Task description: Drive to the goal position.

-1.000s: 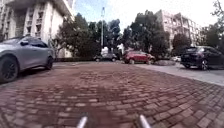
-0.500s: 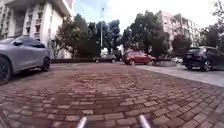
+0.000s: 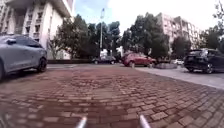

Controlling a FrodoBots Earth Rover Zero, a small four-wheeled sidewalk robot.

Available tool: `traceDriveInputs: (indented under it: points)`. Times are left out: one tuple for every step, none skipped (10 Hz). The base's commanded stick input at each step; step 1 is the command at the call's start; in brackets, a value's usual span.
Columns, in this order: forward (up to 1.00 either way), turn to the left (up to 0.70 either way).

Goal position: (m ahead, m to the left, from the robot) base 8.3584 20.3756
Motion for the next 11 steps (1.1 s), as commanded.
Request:
traceDriveInputs:
  points:
    - [0.7,0.0]
    - [0.7,0.14]
    - [0.7,0.14]
    - [0.7,0.14]
    - [0.7,0.14]
    - [0.7,0.14]
    - [0.7,0.14]
    - [0.7,0.02]
    - [0.7,0.0]
    - [0.7,0.0]
    - [0.7,0.0]
